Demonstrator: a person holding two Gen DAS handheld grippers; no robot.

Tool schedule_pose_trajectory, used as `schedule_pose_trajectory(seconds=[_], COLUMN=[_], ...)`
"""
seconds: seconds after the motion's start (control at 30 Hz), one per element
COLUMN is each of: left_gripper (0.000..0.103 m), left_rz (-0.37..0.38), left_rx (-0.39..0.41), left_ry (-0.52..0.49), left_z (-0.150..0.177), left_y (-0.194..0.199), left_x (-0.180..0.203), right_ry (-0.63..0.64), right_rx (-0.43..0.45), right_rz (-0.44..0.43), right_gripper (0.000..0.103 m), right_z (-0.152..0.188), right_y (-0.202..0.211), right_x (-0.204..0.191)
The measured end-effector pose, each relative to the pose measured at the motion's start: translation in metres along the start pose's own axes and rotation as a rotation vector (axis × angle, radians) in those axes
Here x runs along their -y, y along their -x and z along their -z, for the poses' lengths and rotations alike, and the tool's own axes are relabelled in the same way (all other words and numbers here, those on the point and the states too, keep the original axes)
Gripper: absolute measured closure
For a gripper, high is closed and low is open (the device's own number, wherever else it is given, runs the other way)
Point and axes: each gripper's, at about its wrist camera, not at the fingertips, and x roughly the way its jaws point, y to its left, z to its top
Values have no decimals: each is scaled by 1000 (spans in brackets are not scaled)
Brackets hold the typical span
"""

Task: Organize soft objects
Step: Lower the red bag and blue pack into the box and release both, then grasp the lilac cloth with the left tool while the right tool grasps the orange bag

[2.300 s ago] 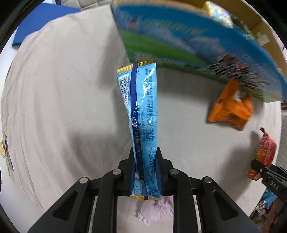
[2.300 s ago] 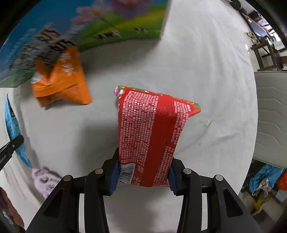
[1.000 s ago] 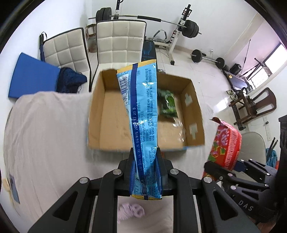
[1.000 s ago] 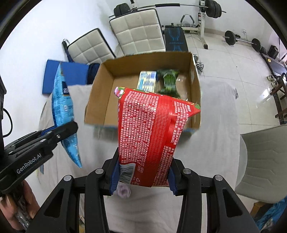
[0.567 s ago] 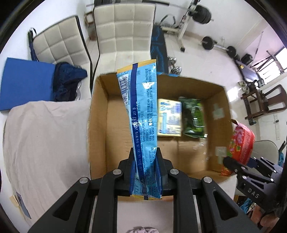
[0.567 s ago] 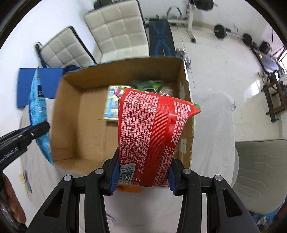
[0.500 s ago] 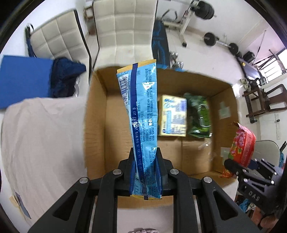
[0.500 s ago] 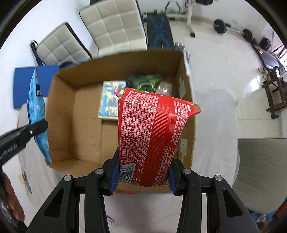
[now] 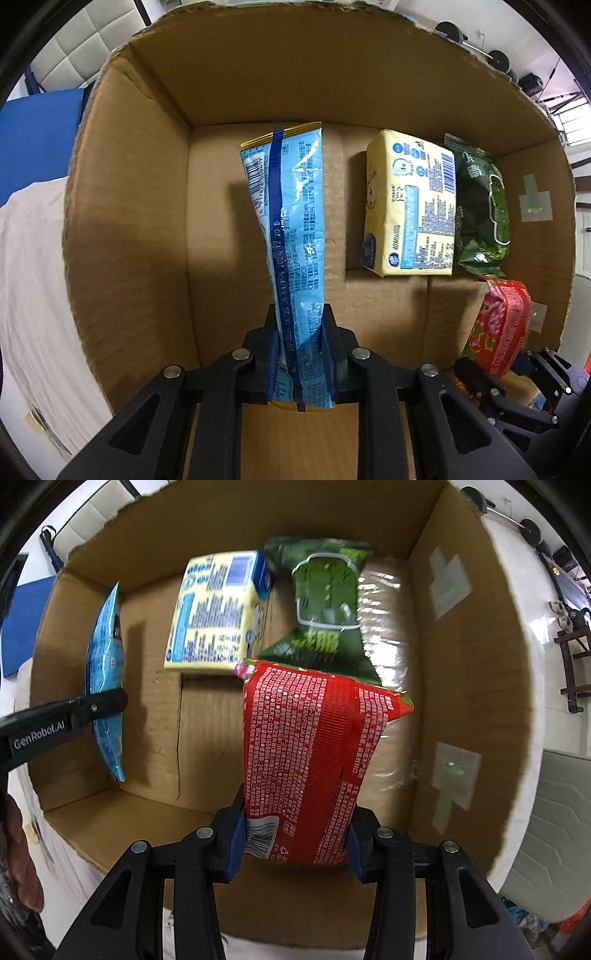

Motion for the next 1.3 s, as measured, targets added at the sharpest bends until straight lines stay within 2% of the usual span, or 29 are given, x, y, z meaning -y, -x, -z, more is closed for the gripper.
schedule_pose_trajectory(seconds=[0.17, 0.33, 0.57, 0.63, 0.73, 0.8, 0.83, 0.93, 0.97, 1.07, 1.17, 1.3], left_gripper=[79, 73, 66, 63, 50, 31, 27, 13, 10, 9, 2, 1], left_rz=[5, 6, 1, 4, 8, 9, 15, 22, 24, 20, 7, -24], left_rx=[-30, -27, 55, 85, 126, 152, 163, 194, 205, 236, 272, 333], left_ry=[31, 42, 45, 49, 60, 73, 80, 100, 102, 106, 110, 107], left_z=[0, 3, 21, 38, 54, 55, 62, 72, 76, 86, 97, 114], left_y=[-7, 4, 40, 53, 70, 80, 83, 95, 99, 111, 122, 141], left_x=[-2, 0, 4, 6, 9, 3, 2, -5, -4, -1, 3, 10], right_ry=[3, -9, -8, -9, -2, 4, 6, 10, 11, 20, 19, 16], right_rx=[-43, -28, 20, 37, 56, 75, 83, 112, 124, 168, 201, 255], right_rz=[-6, -2, 29, 31, 34, 40, 42, 34, 34, 54, 45, 69], right_gripper=[54, 47, 47, 47, 47, 47, 47, 35, 31, 26, 2, 0], right_z=[-5, -9, -8, -5, -1, 6, 8, 17, 20, 32, 43, 59], right_y=[-13, -6, 13, 21, 36, 44, 46, 61, 65, 78, 92, 113], right_x=[-2, -1, 3, 4, 4, 2, 0, -4, -6, -11, -11, -9])
